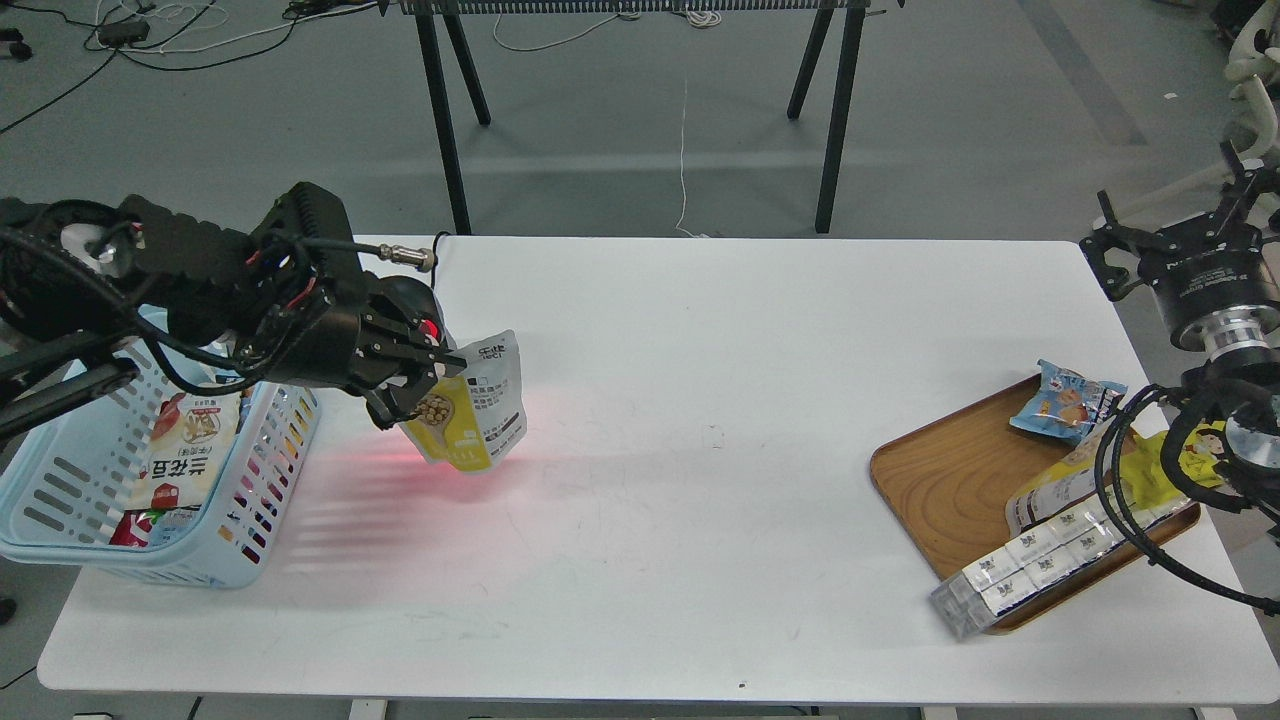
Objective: Scan snack and place in basket
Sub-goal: 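Lift the pouch with the left gripper and hold it before the scanner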
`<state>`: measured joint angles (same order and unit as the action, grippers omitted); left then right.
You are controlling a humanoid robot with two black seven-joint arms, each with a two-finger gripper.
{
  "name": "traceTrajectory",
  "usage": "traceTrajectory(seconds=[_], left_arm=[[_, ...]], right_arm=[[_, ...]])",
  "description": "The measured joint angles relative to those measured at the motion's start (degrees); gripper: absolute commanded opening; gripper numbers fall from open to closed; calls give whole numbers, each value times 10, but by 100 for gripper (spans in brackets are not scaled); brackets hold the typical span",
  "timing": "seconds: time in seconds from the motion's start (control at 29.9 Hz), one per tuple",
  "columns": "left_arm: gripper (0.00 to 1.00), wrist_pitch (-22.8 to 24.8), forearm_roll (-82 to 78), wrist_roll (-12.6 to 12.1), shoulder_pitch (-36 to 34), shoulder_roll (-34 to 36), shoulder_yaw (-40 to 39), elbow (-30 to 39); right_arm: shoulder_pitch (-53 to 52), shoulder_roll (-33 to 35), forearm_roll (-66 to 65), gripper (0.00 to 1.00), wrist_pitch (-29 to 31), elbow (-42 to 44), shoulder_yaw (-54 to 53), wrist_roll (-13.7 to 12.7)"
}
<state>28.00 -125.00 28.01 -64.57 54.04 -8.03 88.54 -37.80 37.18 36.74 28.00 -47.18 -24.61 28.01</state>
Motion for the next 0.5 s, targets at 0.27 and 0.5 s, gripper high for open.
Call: traceTrajectory(seconds=[0.27,0.5], left_arm=[[1,0,0,0,3,-1,1,-8],[1,0,0,0,4,-4,1,-9]], right_arm=[[-1,0,0,99,0,1,-1,0],[-1,0,0,99,0,1,-3,0]])
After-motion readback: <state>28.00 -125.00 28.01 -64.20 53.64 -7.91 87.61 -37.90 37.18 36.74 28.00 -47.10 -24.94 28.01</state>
